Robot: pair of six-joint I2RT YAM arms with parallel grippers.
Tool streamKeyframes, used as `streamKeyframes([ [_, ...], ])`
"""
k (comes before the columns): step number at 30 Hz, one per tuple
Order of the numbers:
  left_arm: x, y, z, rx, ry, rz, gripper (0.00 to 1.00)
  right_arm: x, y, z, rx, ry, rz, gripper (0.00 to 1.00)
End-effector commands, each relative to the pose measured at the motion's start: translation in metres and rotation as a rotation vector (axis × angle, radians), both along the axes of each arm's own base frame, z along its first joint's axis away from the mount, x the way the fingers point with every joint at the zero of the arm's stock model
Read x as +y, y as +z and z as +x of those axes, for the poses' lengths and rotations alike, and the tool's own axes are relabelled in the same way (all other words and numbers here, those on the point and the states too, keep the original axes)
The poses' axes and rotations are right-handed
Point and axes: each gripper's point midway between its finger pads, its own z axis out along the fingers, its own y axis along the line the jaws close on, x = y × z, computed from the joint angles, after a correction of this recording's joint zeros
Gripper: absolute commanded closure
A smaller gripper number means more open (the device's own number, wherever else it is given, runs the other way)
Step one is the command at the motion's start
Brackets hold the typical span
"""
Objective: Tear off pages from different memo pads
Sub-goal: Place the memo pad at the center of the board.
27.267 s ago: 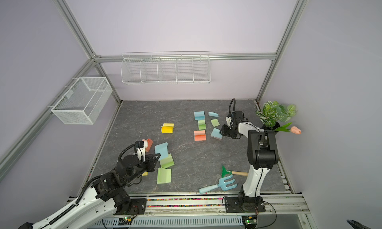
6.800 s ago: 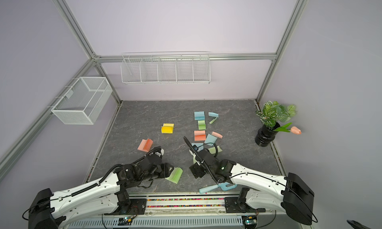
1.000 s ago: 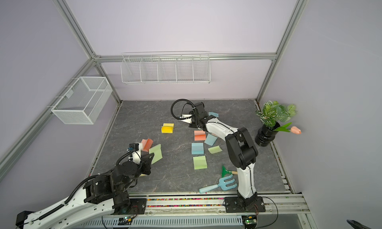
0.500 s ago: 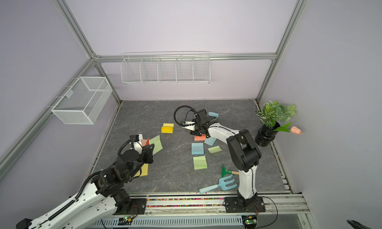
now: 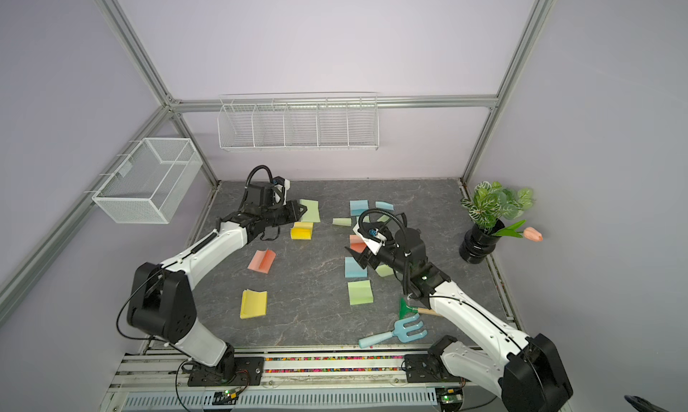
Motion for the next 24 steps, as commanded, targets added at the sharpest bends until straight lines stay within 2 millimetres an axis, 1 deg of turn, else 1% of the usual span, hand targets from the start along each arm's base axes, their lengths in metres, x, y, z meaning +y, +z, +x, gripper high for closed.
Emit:
streamKeyframes([
  [1,-0.023,-0.019,0.016,0.062,-0.158,0.031,1.0,0.003,0.011,-0.028,0.036,0.056,0.099,0.11],
  [4,-0.036,-0.04,0.041,0.108,-0.205,0.059,1.0,0.002,0.013,-0.041,0.014,0.069,0.108,0.09],
  [5,-0.039,-0.045,0.047,0.118,-0.222,0.059,1.0,0.001,0.013,-0.043,0.008,0.068,0.108,0.09],
  [6,-0.041,-0.054,0.053,0.141,-0.231,0.065,1.0,0.0,0.014,-0.046,0.001,0.07,0.109,0.09],
  [7,-0.042,-0.063,0.06,0.159,-0.232,0.069,1.0,0.0,0.015,-0.047,-0.005,0.07,0.107,0.09],
  [10,-0.042,-0.078,0.075,0.186,-0.234,0.05,1.0,0.0,0.014,-0.049,-0.011,0.074,0.101,0.09],
  [13,-0.037,-0.095,0.083,0.218,-0.222,0.05,1.0,0.002,0.01,-0.049,-0.002,0.08,0.092,0.09],
  [17,-0.02,-0.121,0.086,0.267,-0.183,0.075,1.0,0.005,0.004,-0.049,0.013,0.092,0.079,0.09],
  [19,-0.008,-0.135,0.085,0.3,-0.162,0.076,1.0,0.007,0.003,-0.05,0.016,0.098,0.076,0.09],
  [22,0.006,-0.152,0.077,0.356,-0.144,0.056,1.0,0.007,0.002,-0.051,0.011,0.1,0.07,0.09],
  [24,0.009,-0.163,0.067,0.391,-0.154,0.05,1.0,0.006,0.001,-0.051,0.007,0.098,0.065,0.09],
])
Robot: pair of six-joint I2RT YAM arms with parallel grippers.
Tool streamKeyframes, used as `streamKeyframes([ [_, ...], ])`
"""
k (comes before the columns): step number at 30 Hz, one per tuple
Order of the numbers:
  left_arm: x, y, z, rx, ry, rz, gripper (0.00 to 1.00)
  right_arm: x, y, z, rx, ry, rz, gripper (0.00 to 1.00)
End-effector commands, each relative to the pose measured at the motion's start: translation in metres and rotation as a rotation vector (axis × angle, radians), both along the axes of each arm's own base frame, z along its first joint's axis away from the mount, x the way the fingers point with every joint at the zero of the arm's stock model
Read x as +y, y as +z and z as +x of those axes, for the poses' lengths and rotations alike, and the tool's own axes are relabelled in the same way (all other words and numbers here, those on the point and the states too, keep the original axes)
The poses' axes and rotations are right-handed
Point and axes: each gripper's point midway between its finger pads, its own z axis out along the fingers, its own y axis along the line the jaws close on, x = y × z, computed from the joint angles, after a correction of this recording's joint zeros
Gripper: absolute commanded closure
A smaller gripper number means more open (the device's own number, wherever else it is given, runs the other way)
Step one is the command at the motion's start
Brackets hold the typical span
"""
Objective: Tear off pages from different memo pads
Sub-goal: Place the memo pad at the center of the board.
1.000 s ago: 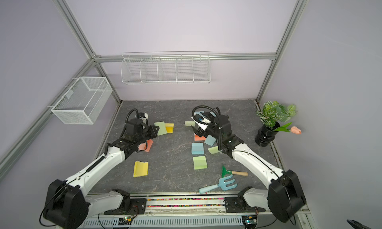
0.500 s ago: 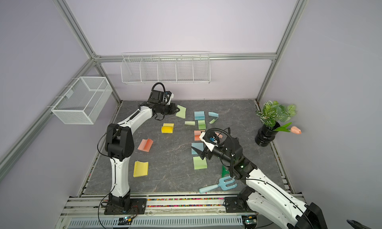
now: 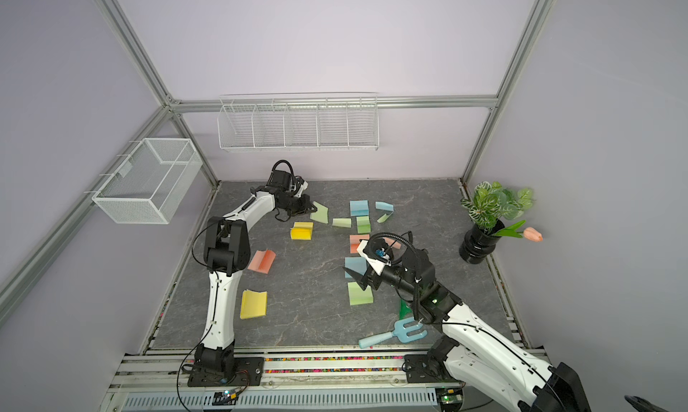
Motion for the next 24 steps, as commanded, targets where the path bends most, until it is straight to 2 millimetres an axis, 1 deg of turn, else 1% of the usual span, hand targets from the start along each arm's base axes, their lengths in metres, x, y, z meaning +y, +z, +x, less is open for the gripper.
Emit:
streamKeyframes([
  [1,0.008,-0.021,-0.023,0.075,-0.025,-0.001,1.0,0.001,-0.01,-0.004,0.012,0.011,-0.016,0.09],
  [6,0.011,-0.04,-0.04,0.124,-0.036,0.009,1.0,0.0,-0.009,-0.006,0.007,0.014,-0.017,0.09],
  [7,0.012,-0.041,-0.042,0.128,-0.035,0.013,0.93,0.0,-0.009,-0.006,0.005,0.013,-0.019,0.09],
  [8,0.013,-0.042,-0.044,0.126,-0.032,0.023,0.81,0.0,-0.009,-0.007,0.006,0.014,-0.02,0.08],
  [9,0.015,-0.043,-0.046,0.123,-0.018,0.037,0.72,0.0,-0.009,-0.007,0.008,0.017,-0.02,0.08],
  [12,0.027,-0.041,-0.051,0.094,0.046,0.078,0.54,0.0,-0.012,-0.01,0.011,0.026,-0.024,0.08],
  [13,0.031,-0.04,-0.054,0.084,0.066,0.087,0.5,0.0,-0.012,-0.011,0.011,0.029,-0.023,0.08],
  [17,0.042,-0.034,-0.064,0.055,0.132,0.095,0.42,0.0,-0.011,-0.014,0.006,0.039,-0.021,0.08],
  [18,0.043,-0.031,-0.066,0.047,0.15,0.095,0.42,0.0,-0.01,-0.014,0.003,0.04,-0.019,0.08],
  [22,0.054,-0.04,-0.083,0.074,0.237,0.097,0.41,0.001,-0.012,-0.016,0.007,0.047,-0.021,0.08],
  [24,0.048,-0.04,-0.094,0.077,0.253,0.06,0.41,0.001,-0.012,-0.017,0.007,0.049,-0.022,0.08],
])
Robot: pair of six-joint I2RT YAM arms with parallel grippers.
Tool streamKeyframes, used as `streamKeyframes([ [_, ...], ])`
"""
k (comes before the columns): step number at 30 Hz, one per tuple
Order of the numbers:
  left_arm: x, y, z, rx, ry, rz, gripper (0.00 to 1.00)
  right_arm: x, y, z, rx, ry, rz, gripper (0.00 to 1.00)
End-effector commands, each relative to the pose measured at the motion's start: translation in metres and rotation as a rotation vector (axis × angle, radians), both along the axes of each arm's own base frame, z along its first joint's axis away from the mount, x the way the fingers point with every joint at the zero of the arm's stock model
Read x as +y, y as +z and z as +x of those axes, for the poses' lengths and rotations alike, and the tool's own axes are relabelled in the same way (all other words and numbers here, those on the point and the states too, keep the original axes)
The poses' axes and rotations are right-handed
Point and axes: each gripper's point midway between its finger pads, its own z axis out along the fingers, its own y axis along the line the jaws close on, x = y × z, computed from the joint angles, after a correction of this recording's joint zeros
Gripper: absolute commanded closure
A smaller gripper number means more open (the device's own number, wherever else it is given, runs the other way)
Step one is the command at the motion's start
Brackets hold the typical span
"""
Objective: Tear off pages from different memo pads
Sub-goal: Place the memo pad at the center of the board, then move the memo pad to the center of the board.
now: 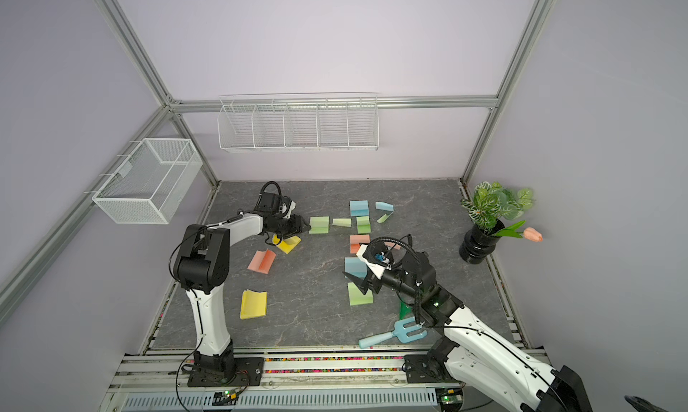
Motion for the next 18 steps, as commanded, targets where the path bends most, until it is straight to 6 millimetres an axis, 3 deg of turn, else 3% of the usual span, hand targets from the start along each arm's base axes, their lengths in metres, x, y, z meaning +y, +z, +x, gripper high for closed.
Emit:
streamKeyframes([
  [1,0.002,-0.021,-0.021,0.054,0.081,0.001,0.41,0.001,-0.009,-0.008,0.012,0.026,-0.01,0.08],
  [4,-0.01,0.003,-0.03,-0.01,0.069,0.019,0.41,0.003,-0.01,-0.009,0.016,0.03,-0.012,0.08],
  [6,-0.008,0.022,-0.028,-0.059,0.089,0.059,0.41,0.004,-0.011,-0.009,0.02,0.033,-0.013,0.08],
  [8,-0.003,0.039,-0.023,-0.101,0.113,0.091,0.41,0.005,-0.014,-0.008,0.027,0.031,-0.019,0.08],
  [10,0.014,0.049,-0.014,-0.134,0.168,0.183,0.41,0.005,-0.018,-0.004,0.043,0.015,-0.027,0.08],
  [14,0.051,0.054,0.0,-0.132,0.259,0.343,0.4,0.002,-0.028,0.005,0.088,-0.038,-0.046,0.01],
  [18,0.075,0.044,0.014,-0.089,0.283,0.384,0.41,-0.001,-0.033,0.012,0.117,-0.088,-0.052,0.11],
])
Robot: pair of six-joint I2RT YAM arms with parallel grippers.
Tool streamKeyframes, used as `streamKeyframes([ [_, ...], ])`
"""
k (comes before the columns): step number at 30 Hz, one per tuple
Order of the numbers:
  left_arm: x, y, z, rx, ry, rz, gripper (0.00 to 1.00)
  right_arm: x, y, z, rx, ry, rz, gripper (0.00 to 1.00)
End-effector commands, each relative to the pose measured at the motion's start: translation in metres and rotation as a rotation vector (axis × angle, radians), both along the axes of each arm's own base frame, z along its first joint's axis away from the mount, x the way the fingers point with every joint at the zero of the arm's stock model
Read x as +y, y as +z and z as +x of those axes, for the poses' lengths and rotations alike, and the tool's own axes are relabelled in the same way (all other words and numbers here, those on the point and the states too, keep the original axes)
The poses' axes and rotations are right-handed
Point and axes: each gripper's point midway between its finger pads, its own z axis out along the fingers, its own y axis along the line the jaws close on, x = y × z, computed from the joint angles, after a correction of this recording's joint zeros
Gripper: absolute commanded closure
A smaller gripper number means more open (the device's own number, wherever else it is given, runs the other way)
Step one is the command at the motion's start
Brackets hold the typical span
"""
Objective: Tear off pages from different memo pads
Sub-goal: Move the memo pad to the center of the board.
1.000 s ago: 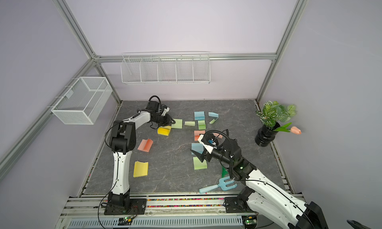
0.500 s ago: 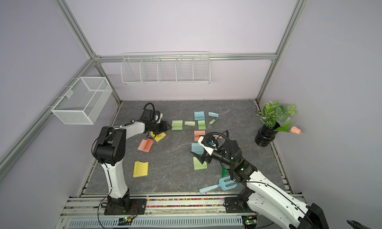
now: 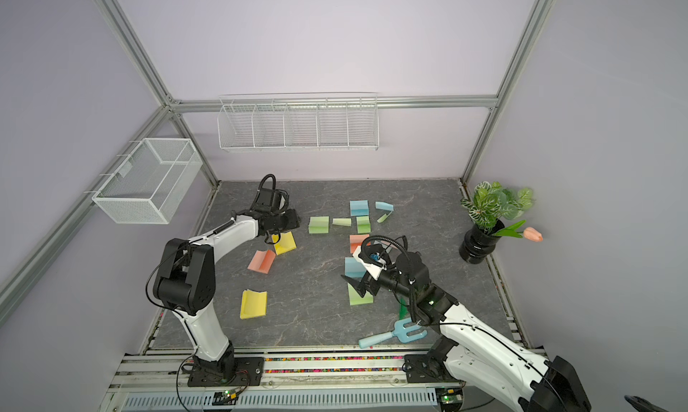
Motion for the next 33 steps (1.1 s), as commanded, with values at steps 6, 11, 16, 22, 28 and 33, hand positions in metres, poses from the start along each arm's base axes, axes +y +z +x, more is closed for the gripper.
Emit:
streamKeyframes([
  [6,0.043,-0.046,0.014,0.135,0.035,0.156,0.41,-0.016,-0.005,0.021,0.07,-0.182,0.019,0.11],
  [11,0.043,-0.067,0.011,0.176,0.035,0.16,0.41,-0.014,-0.01,0.021,0.085,-0.172,0.005,0.11],
  [16,0.043,-0.069,-0.011,0.19,0.063,0.114,0.42,-0.013,-0.011,0.021,0.09,-0.171,0.002,0.11],
  [22,0.027,-0.067,-0.046,0.185,0.048,0.087,0.46,-0.011,-0.011,0.022,0.093,-0.166,0.006,0.11],
  [28,0.0,-0.096,-0.082,0.274,-0.029,0.198,0.61,-0.013,-0.012,0.02,0.104,-0.168,0.008,0.11],
  [33,-0.022,-0.109,-0.129,0.298,-0.025,0.118,0.61,-0.019,-0.012,0.021,0.11,-0.202,0.008,0.11],
])
